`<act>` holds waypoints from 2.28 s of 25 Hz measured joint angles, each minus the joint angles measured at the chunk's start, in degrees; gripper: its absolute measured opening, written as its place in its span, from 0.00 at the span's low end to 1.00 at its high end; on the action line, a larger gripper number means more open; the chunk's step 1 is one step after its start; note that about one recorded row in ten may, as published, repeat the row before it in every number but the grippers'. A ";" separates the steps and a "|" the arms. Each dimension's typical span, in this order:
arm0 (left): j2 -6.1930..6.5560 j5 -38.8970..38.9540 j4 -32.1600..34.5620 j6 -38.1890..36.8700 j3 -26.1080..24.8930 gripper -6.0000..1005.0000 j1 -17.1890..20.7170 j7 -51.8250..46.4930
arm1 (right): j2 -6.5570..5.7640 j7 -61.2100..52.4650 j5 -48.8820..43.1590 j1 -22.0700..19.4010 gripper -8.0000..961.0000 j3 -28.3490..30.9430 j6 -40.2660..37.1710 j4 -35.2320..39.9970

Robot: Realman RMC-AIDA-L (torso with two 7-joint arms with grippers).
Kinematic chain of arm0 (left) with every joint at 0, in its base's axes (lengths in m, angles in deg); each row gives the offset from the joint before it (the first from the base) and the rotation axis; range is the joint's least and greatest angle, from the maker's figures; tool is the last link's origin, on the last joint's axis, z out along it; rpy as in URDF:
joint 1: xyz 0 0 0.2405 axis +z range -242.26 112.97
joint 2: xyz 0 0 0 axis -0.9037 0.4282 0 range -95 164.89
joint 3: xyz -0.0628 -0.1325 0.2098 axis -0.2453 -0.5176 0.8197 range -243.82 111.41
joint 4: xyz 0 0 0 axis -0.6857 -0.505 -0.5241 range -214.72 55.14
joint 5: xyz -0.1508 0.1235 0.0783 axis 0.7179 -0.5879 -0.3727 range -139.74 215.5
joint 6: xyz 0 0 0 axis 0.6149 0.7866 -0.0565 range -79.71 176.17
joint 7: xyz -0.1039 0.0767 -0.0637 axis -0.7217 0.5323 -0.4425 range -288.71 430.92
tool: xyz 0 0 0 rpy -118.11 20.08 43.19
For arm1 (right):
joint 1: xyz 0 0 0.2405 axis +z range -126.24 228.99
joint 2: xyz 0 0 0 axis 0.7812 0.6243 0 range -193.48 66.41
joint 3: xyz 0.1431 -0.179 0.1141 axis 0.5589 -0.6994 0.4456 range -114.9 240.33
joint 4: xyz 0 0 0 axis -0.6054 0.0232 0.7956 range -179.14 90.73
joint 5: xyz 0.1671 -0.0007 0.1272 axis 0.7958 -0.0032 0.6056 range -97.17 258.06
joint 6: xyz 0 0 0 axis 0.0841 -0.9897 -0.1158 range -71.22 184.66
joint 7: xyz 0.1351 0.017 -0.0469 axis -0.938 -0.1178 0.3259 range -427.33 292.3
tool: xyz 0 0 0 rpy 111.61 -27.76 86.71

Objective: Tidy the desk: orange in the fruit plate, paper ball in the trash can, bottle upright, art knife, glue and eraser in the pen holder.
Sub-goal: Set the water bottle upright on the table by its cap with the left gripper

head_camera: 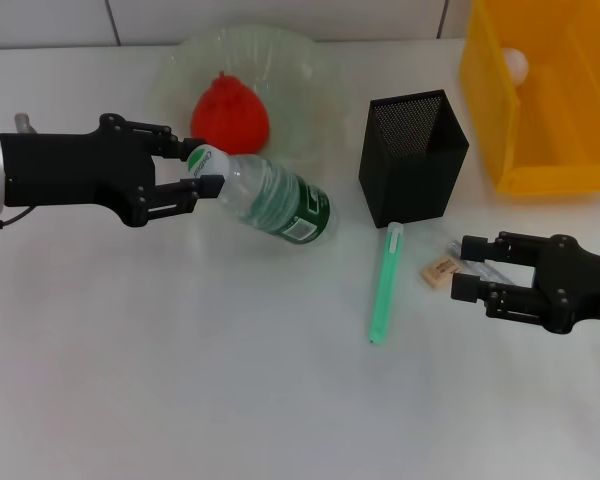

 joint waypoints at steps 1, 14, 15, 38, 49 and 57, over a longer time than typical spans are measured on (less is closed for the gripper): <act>0.00 0.24 0.36 -0.27 -0.03 0.43 0.09 -0.11 | 0.02 -0.01 0.00 0.00 0.67 0.00 -0.02 0.00; 0.23 1.45 4.29 -3.64 -0.75 0.43 0.39 -1.73 | 0.18 -0.03 0.12 0.00 0.67 -0.01 -0.11 0.00; 0.23 1.45 4.55 -3.76 -0.75 0.43 0.38 -1.89 | 0.18 -0.03 0.12 0.00 0.67 -0.01 -0.08 0.00; -0.21 1.06 3.36 -1.01 -0.23 0.43 -0.67 -1.64 | 0.26 0.46 0.14 -0.05 0.67 0.01 -0.01 -0.27; -0.36 2.67 2.84 -1.19 -0.77 0.48 0.15 -1.39 | 0.26 0.50 0.13 -0.44 0.67 -0.01 -0.34 -0.26; 0.08 8.87 3.30 -4.25 -3.99 0.58 2.67 -1.41 | 0.26 0.50 0.09 -0.14 0.67 0.00 -0.82 -0.27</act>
